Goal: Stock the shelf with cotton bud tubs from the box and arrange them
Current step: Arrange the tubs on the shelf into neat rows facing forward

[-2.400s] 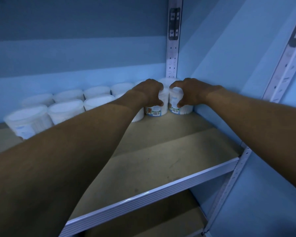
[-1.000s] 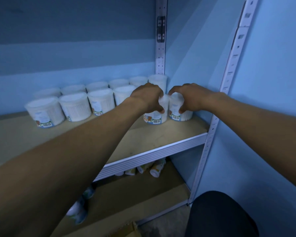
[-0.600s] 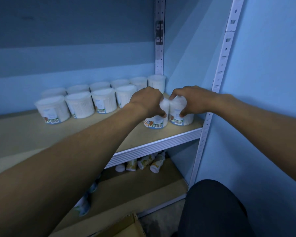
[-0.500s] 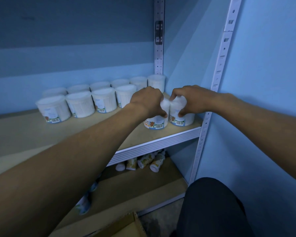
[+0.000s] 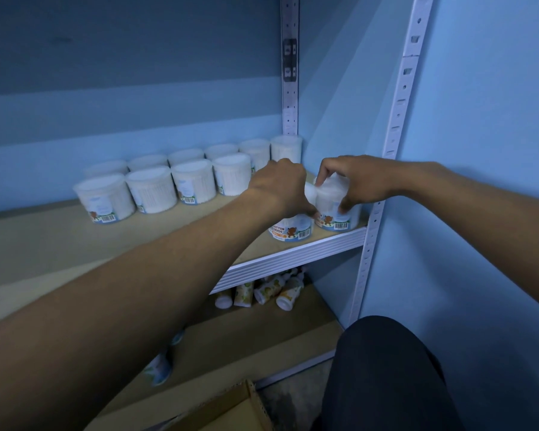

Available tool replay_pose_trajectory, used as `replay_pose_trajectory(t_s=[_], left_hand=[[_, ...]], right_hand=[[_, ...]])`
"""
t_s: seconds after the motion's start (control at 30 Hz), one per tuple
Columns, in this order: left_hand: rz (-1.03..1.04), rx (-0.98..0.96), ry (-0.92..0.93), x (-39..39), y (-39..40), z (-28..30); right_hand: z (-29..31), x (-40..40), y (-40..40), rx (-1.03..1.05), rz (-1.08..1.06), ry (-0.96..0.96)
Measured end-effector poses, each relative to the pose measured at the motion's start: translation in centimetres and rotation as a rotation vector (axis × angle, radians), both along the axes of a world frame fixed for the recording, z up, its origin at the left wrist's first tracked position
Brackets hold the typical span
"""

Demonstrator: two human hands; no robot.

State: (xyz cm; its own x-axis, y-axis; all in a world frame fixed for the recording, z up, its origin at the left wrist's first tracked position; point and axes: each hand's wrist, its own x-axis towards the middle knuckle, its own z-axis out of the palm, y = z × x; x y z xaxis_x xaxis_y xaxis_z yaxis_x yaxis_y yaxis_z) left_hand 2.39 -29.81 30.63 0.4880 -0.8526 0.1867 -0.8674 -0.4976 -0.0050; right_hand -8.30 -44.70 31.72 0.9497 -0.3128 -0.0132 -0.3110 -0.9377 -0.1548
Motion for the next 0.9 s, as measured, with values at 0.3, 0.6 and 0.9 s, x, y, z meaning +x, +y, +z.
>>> replay_pose_trajectory(t_s=[0.3, 0.6, 0.9], left_hand=[[-0.017, 0.167, 0.152, 1.4, 0.7, 3.1], [-0.007, 0.173, 0.385, 2.6, 0.8, 2.9], [0.094, 0.14, 0.372, 2.4, 0.9, 2.8]], right_hand=[[1.9, 0.6, 0.3, -0.049, -0.08, -0.008], [2.2, 2.3, 0.8, -0.135, -0.109, 0.162], [2.5, 2.2, 0.6, 0.028, -0.075, 0.177]])
